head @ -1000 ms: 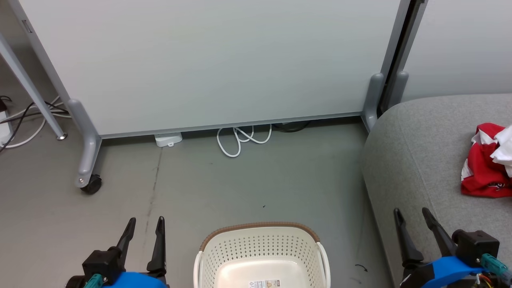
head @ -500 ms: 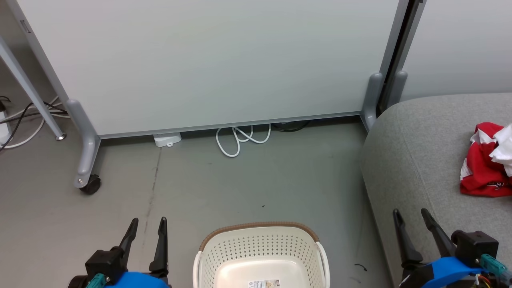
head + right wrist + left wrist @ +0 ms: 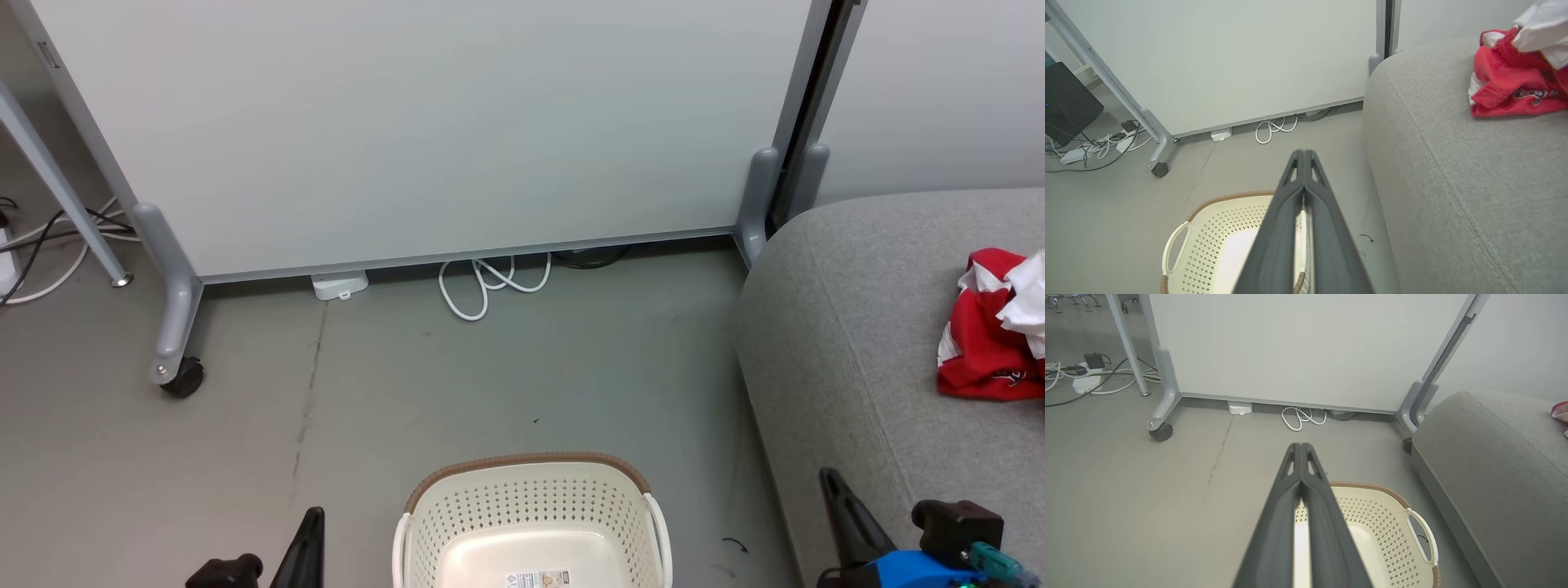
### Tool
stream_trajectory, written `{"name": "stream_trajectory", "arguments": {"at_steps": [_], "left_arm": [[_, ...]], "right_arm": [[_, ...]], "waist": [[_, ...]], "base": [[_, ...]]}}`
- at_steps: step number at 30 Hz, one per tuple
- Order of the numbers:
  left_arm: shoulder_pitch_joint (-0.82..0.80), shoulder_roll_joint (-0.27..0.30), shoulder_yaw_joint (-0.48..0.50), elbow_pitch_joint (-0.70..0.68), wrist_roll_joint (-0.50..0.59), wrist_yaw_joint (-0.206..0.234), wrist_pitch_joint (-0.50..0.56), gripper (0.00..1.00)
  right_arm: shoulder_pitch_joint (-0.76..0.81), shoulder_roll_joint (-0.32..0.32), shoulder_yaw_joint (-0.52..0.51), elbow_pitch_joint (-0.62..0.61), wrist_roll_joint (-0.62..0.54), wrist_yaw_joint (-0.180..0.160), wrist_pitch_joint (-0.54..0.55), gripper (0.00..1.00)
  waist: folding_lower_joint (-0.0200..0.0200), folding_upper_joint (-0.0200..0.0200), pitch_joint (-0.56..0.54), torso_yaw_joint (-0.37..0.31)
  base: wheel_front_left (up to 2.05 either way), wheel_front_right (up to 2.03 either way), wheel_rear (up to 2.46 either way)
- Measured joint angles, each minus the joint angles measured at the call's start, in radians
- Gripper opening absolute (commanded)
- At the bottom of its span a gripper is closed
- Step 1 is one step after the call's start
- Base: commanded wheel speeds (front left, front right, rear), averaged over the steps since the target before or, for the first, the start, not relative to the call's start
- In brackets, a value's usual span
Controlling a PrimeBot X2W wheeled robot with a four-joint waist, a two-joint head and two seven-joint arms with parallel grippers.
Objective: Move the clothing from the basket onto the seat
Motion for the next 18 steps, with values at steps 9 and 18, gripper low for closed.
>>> {"name": "stream_trajectory", "arguments": {"at_steps": [9, 18], "left_arm": [[-0.001, -0.007, 0.029, -0.025, -0.159, 0.0, 0.044, 0.0], [-0.017, -0.012, 0.057, -0.053, -0.302, 0.0, 0.083, 0.0]], "right_arm": [[-0.004, 0.0, -0.006, 0.0, 0.165, 0.0, 0.021, 0.0], [-0.018, 0.0, -0.011, -0.002, 0.319, 0.0, 0.038, 0.0]], "waist": [[0.0001, 0.0, 0.002, -0.001], [0.0, 0.0, 0.004, -0.003]], "base": [[0.0, 0.0, 0.0], [0.0, 0.0, 0.0]]}}
